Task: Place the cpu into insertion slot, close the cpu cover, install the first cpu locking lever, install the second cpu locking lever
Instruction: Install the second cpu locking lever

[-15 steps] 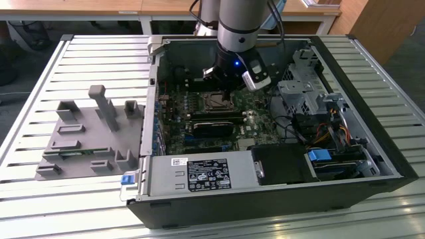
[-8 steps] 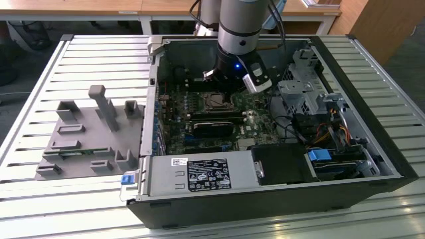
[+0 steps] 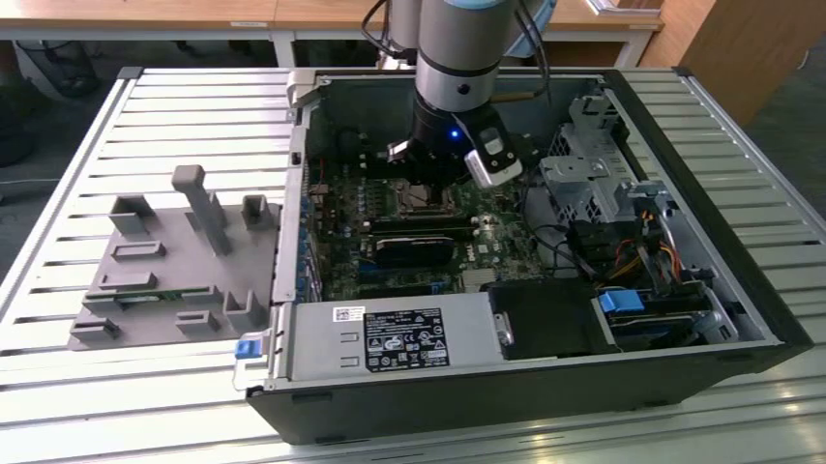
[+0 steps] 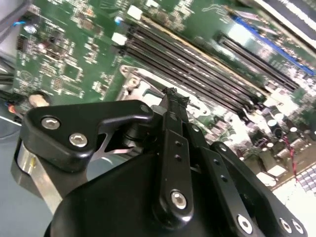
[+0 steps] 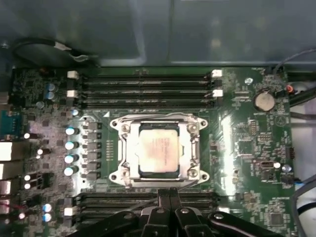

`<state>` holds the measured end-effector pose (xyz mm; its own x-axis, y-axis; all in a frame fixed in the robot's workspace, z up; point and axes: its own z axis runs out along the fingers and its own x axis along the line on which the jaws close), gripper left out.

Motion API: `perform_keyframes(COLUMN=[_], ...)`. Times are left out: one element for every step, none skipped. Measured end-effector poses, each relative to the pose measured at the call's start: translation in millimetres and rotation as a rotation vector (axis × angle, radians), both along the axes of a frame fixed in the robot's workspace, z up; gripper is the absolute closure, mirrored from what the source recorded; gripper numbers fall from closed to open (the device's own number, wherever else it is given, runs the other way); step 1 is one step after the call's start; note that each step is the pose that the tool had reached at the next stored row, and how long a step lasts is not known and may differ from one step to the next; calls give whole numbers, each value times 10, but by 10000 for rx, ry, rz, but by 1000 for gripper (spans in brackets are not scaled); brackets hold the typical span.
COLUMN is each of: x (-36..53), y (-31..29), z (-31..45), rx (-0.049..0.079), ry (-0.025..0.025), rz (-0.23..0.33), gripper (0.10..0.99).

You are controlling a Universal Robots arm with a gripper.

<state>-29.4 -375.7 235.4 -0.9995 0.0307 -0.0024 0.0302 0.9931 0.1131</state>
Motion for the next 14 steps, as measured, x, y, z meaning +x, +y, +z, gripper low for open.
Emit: perform_keyframes(x=[-20, -34, -48, -64, -82, -100, -116, -129, -139, -149, -156, -159, -160, -162], y=[-4, -9, -13, -16, -18, -20, -22, -24, -24, -25, -25, -25, -25, -26], z=[0, -1, -1, -1, -1, -2, -3, -6, -12, -20, -32, -46, -62, -73], rx=[-1, 0, 0, 0, 0, 0, 0, 1, 2, 1, 1, 2, 10, 28], ry=[0, 0, 0, 0, 0, 0, 0, 0, -1, 0, 0, 1, 2, 1], rz=[0, 0, 0, 1, 1, 1, 0, 0, 0, 0, 0, 1, 2, 3], gripper=[980, 980, 980, 980, 980, 980, 980, 980, 980, 980, 980, 980, 980, 980])
